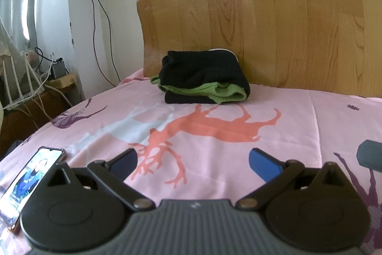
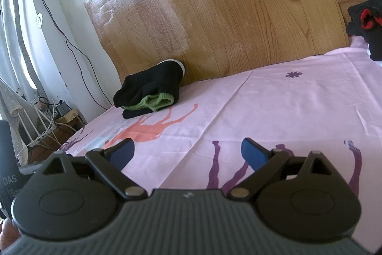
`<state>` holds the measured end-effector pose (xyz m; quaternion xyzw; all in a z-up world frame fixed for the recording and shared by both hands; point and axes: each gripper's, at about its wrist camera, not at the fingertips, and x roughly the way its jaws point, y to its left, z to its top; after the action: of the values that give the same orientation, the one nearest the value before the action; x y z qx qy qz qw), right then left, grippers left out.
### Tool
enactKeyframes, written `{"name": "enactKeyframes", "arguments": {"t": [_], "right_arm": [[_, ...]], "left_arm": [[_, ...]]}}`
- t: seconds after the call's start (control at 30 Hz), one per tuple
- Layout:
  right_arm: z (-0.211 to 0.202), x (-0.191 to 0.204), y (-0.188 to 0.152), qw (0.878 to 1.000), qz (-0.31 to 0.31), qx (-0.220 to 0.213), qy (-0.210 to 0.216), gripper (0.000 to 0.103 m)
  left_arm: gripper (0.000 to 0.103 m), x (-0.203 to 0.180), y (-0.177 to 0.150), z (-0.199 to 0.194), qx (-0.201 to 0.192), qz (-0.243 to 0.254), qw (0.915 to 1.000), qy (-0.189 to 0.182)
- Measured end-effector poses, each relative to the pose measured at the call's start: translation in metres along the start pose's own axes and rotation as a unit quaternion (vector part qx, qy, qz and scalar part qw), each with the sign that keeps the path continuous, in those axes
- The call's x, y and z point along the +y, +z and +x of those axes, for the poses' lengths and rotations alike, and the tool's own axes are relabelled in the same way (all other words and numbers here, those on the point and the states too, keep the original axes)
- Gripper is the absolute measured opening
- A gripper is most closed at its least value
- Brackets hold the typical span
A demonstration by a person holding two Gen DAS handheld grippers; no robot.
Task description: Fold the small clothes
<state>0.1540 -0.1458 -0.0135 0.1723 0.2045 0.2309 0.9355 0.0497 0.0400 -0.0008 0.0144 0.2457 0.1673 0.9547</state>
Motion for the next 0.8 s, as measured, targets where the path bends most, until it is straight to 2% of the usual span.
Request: {"name": "enactKeyframes", "arguments": {"t": [0.37,0.8], "right_arm": [[0.0,0.0001,-0.0001,1.0,0.0,0.0,0.0,0.098],[0.0003,0.001,0.0004,1.0,0.001,0.0,-0.001,0.098]], "left_arm": [[0.103,0.0042,0.0001,0.001,0.005,-0.01,0.9999,0.006],[0.103,-0.003,-0.0002,0.0018,0.011,0.018,0.9998,0.006]]}}
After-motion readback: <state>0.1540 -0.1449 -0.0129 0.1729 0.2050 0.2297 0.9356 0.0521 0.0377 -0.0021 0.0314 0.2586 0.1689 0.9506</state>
